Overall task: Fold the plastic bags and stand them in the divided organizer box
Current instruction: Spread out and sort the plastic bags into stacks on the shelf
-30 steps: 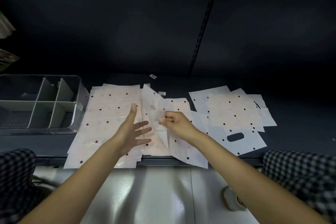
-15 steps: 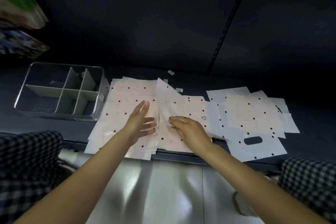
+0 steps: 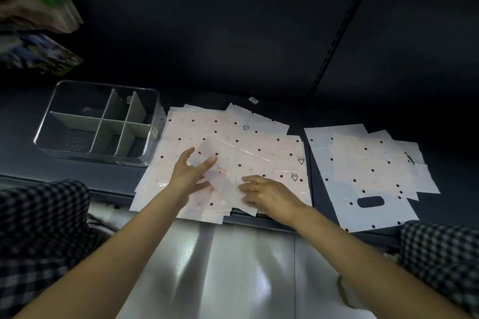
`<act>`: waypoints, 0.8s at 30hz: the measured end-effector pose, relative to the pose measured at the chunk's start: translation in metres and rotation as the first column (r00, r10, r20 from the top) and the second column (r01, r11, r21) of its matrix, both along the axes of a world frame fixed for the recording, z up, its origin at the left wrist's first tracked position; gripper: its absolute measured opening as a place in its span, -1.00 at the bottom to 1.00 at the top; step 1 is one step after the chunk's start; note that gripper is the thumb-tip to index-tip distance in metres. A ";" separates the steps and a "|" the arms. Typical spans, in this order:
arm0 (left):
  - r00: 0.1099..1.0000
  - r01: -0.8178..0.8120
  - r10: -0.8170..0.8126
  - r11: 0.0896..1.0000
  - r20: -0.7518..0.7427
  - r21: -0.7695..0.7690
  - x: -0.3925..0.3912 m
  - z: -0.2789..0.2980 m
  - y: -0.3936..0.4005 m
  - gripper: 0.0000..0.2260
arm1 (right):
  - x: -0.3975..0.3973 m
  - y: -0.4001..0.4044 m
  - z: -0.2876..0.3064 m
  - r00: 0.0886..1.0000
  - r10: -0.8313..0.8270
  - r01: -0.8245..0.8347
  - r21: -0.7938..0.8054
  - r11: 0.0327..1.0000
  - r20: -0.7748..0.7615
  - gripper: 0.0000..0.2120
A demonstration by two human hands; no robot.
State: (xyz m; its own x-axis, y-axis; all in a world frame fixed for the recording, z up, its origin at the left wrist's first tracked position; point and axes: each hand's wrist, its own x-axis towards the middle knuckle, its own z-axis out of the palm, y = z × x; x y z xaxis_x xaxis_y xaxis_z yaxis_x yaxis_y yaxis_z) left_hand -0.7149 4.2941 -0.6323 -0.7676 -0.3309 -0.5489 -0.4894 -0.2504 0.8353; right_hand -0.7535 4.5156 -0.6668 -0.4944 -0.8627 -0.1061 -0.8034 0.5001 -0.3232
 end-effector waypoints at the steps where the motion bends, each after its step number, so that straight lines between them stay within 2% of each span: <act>1: 1.000 -0.027 0.027 0.999 0.000 -0.018 0.000 -0.004 -0.001 -0.50 | 0.000 0.001 -0.001 0.999 -0.040 0.040 -0.014 0.999 0.012 -0.76; 4: 0.997 -0.073 0.074 0.995 -0.001 -0.066 0.001 -0.015 -0.001 -0.75 | -0.002 0.012 -0.007 0.964 -0.259 0.264 -0.102 0.959 0.059 -0.73; 7: 0.998 -0.060 0.057 0.988 -0.020 -0.146 -0.002 -0.023 -0.006 -0.80 | -0.011 0.046 -0.007 0.880 -0.468 0.474 -0.115 0.873 0.076 -0.74; 10: 1.000 0.014 -0.019 0.954 -0.012 -0.299 -0.009 -0.030 -0.019 -0.75 | -0.022 0.099 -0.010 0.702 -0.710 0.712 -0.061 0.699 0.054 -0.66; 13: 0.991 0.126 -0.135 0.943 -0.011 -0.308 -0.013 -0.034 -0.023 -0.81 | -0.024 0.153 -0.016 0.466 -0.879 0.881 0.043 0.472 0.097 -0.50; 16: 0.949 0.305 -0.315 0.908 0.011 -0.287 -0.013 -0.034 -0.012 -0.71 | -0.023 0.185 -0.022 0.323 -0.933 0.933 0.111 0.342 0.157 -0.38; 18: 0.940 0.323 -0.341 0.895 -0.007 -0.307 -0.015 -0.032 -0.005 -0.68 | -0.028 0.193 -0.023 0.271 -0.942 0.951 0.099 0.294 0.196 -0.34; 21: 0.953 0.274 -0.303 0.897 -0.031 -0.347 -0.017 -0.035 -0.009 -0.65 | -0.040 0.196 -0.020 0.239 -0.950 0.962 0.081 0.259 0.199 -0.33; 24: 0.976 0.179 -0.212 0.898 -0.040 -0.401 -0.012 -0.041 -0.030 -0.65 | -0.049 0.198 -0.019 0.267 -0.952 0.951 0.118 0.285 0.149 -0.33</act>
